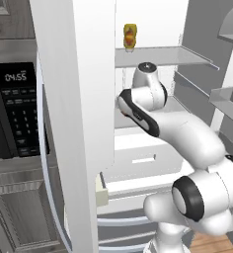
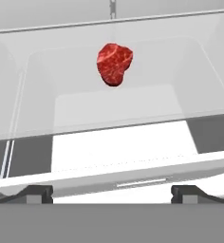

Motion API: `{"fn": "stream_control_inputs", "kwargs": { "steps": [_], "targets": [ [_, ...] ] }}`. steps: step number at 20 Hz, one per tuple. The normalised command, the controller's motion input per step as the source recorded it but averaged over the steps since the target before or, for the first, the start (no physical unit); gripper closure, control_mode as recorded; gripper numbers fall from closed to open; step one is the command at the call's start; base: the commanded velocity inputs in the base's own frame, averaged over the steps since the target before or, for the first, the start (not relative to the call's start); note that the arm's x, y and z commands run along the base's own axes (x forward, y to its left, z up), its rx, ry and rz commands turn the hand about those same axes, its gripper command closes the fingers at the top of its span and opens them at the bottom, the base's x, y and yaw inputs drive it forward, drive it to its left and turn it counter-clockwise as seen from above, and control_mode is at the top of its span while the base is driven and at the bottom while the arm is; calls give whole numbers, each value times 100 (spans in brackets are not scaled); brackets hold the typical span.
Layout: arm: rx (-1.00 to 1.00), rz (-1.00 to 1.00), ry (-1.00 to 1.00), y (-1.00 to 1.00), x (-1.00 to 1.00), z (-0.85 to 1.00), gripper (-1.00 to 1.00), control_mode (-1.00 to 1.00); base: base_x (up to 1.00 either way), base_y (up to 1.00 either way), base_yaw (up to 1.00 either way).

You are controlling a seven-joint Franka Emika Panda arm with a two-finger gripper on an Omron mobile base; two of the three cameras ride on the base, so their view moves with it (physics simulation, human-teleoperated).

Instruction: Take the steak from the fridge and place it on the digital scale on the counter by the fridge. Wait a few seconds for a reading, then move it to the plate on the dining counter.

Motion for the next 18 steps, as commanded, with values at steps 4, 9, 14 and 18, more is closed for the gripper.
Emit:
{"fn": "stream_control_inputs", "kwargs": {
  "steps": [4, 9, 14, 18],
  "targets": [
    [-3, -10, 3, -1, 28, -32, -100, -100, 0, 0, 0],
    [0, -7, 0, -17, 9, -17, -100, -100, 0, 0, 0],
    [0, -3, 0, -41, 29, -14, -100, -100, 0, 0, 0],
    [0, 1, 0, -23, 34, -21, -100, -100, 0, 0, 0]
  ]
}}
